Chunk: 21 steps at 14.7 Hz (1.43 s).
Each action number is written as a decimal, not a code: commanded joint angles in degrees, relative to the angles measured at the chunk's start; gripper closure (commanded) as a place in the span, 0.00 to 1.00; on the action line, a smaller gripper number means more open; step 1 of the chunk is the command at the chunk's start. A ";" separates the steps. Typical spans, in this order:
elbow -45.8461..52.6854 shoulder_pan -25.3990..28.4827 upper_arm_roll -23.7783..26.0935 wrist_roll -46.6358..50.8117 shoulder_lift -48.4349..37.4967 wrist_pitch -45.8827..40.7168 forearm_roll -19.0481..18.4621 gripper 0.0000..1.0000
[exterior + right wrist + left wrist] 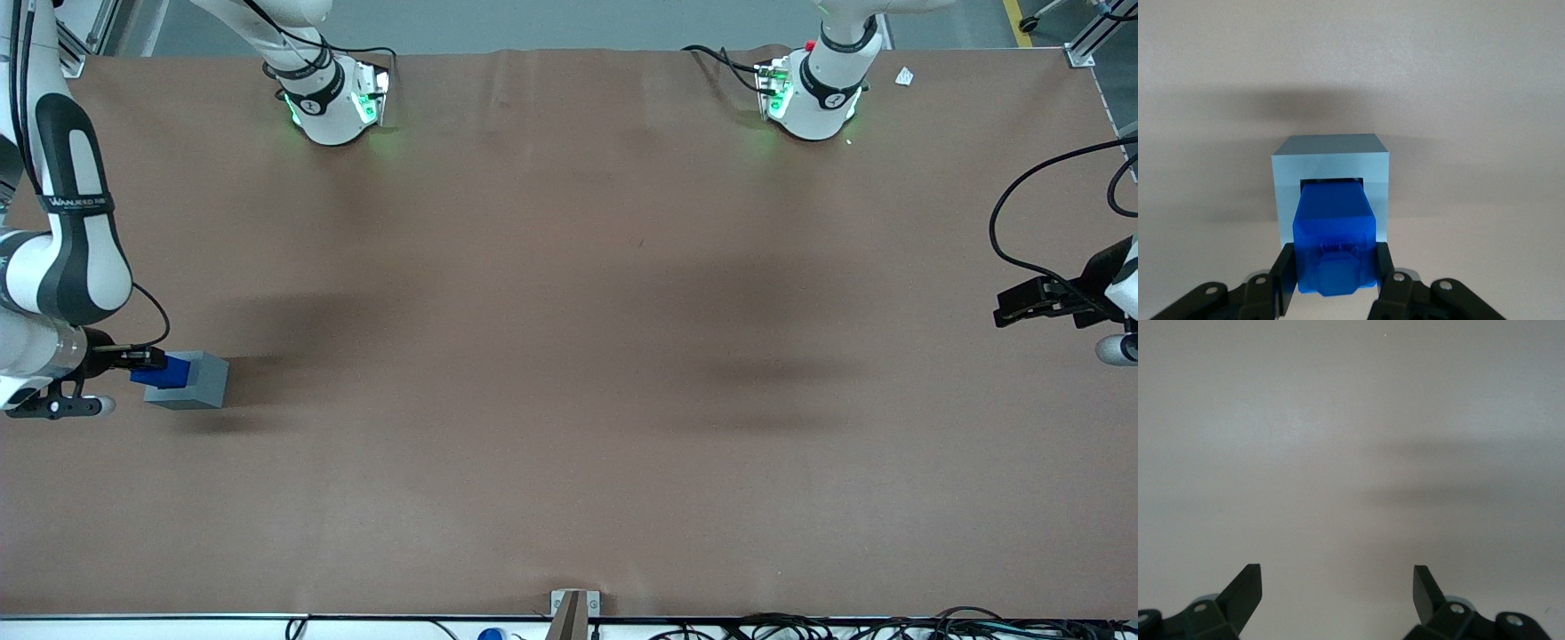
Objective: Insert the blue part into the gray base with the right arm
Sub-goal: 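Lower the blue block into the gray base's opening, then open the right gripper and release the blue block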
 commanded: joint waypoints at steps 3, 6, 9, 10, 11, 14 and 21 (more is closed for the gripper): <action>0.22 -0.60 0.51 1.11 0.90 0.51 0.44 0.96; 0.39 -0.51 0.50 1.11 0.90 0.60 0.35 0.65; 0.48 -0.60 0.59 1.03 1.07 0.60 0.18 0.00; 0.57 -0.51 0.59 1.03 0.99 0.51 0.18 0.00; 0.66 -0.43 0.59 1.03 0.99 0.16 0.26 0.00; 1.80 -0.16 0.85 1.11 -1.02 -2.89 0.61 0.00; 2.42 0.02 0.68 1.29 -16.39 -16.25 9.20 0.00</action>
